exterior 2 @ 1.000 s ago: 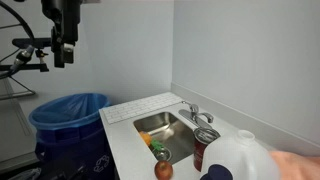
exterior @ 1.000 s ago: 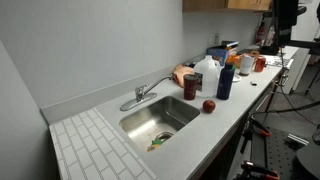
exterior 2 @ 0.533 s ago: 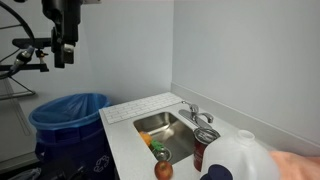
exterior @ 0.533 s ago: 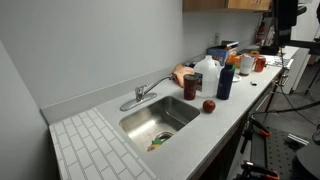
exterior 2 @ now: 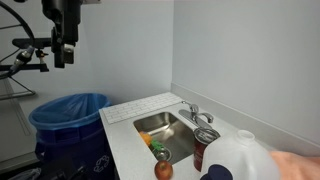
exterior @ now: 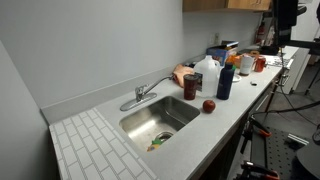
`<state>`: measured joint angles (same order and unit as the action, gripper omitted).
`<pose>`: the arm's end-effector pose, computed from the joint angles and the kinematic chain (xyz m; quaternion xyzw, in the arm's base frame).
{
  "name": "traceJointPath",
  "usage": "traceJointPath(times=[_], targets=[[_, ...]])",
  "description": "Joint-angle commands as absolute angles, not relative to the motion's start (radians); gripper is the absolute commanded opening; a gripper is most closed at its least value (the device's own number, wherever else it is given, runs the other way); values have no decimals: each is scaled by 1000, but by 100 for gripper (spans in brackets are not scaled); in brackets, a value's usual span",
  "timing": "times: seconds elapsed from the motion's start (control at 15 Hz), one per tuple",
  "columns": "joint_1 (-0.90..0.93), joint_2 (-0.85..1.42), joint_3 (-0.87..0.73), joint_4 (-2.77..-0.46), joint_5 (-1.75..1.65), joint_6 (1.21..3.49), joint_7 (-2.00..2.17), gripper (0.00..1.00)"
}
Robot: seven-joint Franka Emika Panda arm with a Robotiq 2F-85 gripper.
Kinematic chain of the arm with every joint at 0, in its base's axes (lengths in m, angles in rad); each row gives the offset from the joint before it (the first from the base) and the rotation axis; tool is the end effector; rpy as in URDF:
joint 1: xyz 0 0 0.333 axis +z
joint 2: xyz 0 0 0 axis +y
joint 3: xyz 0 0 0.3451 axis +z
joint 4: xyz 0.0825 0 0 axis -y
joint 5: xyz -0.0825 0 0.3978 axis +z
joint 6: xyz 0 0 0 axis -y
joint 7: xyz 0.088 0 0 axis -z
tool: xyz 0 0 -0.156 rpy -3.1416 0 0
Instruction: Center the faucet
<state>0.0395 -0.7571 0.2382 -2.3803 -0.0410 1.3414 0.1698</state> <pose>0.2572 0.0805 0.5227 0.9840 0.0082 -0.1249 0.1269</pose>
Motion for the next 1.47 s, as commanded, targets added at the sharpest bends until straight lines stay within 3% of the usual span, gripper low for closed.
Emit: traceJointPath(times=[0.0,0.93,1.4], targets=[[63,-752,222,-2378,-49,1339,183,100],[63,-744,225,-2375,-53,1348,183,100],[50,-586,207,-2329,-58,1620,172,100]])
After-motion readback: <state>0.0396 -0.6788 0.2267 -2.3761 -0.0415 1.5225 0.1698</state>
